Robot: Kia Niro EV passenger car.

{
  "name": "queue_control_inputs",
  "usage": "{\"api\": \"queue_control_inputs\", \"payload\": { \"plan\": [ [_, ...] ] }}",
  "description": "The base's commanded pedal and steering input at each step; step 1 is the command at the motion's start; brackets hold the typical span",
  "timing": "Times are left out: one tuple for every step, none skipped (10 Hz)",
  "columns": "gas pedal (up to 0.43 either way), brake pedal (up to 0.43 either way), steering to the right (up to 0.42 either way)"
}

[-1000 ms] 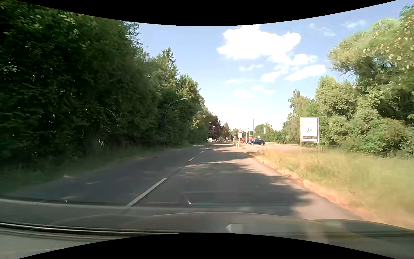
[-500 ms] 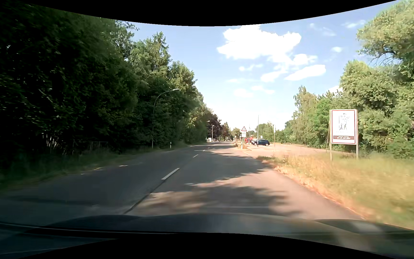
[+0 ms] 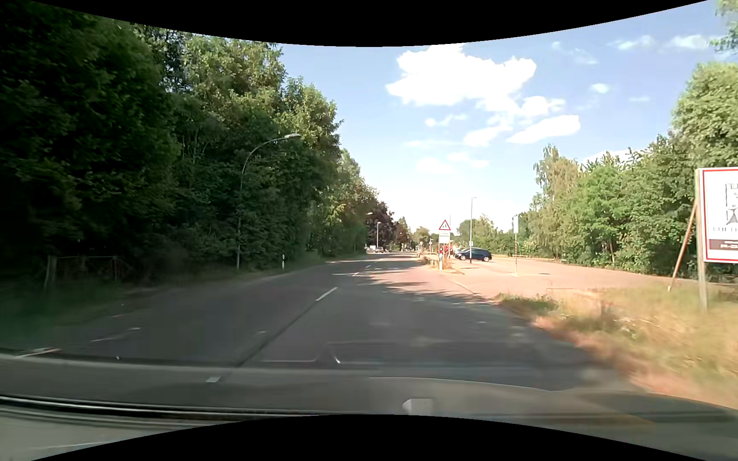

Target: Follow the waypoints while adhering to traffic rules and regulations

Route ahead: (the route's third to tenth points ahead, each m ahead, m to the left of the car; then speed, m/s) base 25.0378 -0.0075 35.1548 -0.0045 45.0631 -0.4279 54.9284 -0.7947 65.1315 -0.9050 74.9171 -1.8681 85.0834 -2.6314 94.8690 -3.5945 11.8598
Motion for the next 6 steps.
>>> {"api": "queue_control_inputs", "payload": {
  "plan": [
    [0.02, 0.006, 0.003],
    [0.067, 0.006, 0.003],
    [0.098, 0.006, 0.003],
    [0.11, 0.006, 0.007],
    [0.138, 0.006, 0.009],
    [0.138, 0.006, 0.01]
  ]
}}
